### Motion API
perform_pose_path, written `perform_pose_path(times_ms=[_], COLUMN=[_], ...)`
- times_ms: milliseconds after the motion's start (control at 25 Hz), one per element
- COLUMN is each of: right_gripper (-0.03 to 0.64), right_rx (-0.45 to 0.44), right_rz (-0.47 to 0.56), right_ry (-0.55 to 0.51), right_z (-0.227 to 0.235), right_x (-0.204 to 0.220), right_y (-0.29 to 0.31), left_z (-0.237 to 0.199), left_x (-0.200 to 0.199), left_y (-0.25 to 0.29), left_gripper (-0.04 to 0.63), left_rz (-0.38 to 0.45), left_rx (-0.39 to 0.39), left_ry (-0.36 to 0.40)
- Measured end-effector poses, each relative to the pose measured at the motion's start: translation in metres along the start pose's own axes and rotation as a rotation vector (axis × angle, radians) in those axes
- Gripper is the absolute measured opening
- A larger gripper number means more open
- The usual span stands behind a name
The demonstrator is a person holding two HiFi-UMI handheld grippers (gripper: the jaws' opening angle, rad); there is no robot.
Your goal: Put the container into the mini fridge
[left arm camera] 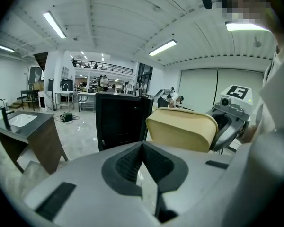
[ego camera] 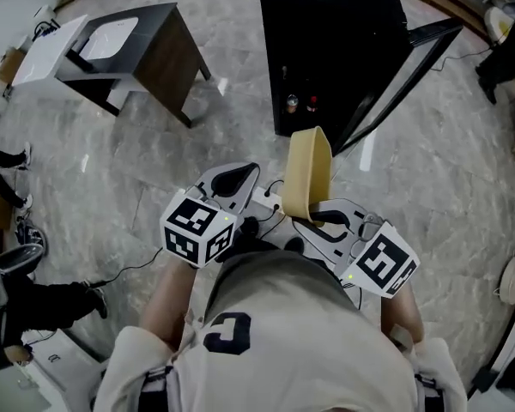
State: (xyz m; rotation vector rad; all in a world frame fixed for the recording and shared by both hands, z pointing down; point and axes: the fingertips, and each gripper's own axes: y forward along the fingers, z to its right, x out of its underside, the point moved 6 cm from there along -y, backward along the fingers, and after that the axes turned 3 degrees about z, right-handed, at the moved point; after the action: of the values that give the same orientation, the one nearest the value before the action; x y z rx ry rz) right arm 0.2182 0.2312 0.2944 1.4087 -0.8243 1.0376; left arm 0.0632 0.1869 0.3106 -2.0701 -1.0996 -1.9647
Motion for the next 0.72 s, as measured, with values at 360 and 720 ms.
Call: perform_pose_path(times_ms=[360,720], right_gripper=[0.031,0.031], right_rx=[-0.011,0.041], right_rz=[-0.058,-0.144], right_ry=[-0.003,0.056], right_z=[0.012,0.040], right_x=[-0.001,-0.019], right_y=[0.029,0.102], left_z=[-0.030,-0.112], left_x=[0.025,0.019], left_y=[-0.003,0.002], left_gripper=[0.041,0.041], left_rz=[-0.021,-0.024], left_rx=[-0.055,-0.020], left_ry=[-0.105,-0.055])
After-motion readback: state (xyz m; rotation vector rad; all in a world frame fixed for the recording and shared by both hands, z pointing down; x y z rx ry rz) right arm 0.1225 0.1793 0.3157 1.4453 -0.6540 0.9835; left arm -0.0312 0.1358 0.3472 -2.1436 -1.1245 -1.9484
